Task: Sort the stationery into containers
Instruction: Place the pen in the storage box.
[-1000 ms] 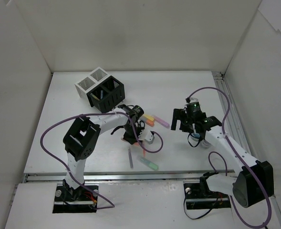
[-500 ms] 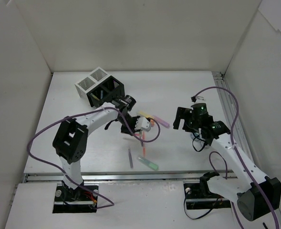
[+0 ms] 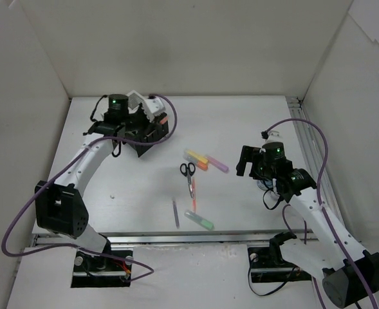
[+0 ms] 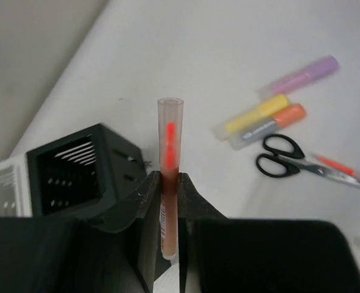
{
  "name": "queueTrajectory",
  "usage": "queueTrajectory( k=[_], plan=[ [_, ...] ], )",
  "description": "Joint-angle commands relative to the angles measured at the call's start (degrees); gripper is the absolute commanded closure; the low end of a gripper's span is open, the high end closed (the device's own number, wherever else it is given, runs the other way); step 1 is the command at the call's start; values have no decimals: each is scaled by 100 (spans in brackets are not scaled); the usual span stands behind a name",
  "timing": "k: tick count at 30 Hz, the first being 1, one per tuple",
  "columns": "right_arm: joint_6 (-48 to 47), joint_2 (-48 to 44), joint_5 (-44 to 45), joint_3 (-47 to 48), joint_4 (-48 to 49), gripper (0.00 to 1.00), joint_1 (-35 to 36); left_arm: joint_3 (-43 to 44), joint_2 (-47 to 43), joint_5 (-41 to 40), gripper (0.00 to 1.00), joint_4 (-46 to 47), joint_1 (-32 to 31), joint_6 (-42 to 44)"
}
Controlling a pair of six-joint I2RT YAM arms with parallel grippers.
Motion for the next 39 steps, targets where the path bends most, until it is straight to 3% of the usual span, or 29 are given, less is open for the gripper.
queueTrajectory(
  k=[1, 4, 16, 23, 26, 28, 29, 32, 33, 37, 39],
  plan=[
    [-169, -64, 162, -40, 375, 2, -48, -421, -515, 9, 100, 2599, 455, -1953],
    [-196, -29, 127, -40, 463, 2, -74, -712, -481, -1052, 100, 3550, 570, -2571],
    [-450, 190, 92, -40, 559, 2, -250, -606, 565, -1671, 100, 4299, 1027, -3151],
    [-574, 612, -48, 127, 647, 2, -399, -1300, 697, -2101, 98, 4905, 1080, -3882],
    [-635, 613, -49, 110, 682, 2, -408, -1502, 610, -2102, 80, 4879, 1080, -4067],
    [-644, 569, -58, 75, 682, 2, -417, -1695, 417, -2206, 61, 4896, 1080, -4111],
    [-618, 542, -49, 57, 682, 2, -426, -1740, 346, -2242, 59, 4853, 1080, -4111],
    [-592, 463, -49, -4, 691, 2, -426, -1697, 13, -2347, 48, 4283, 1080, -4076],
    [-574, 420, -49, -31, 700, 2, -417, -1705, -214, -2530, 35, 3924, 1019, -4059],
    [-521, 305, -172, -180, 726, 2, -426, -1758, -839, -3244, 3, 2974, 650, -4049],
    [-460, 217, -172, -242, 726, 2, -417, -1662, -1103, -3349, 1, 2073, 387, -4304]
  ],
)
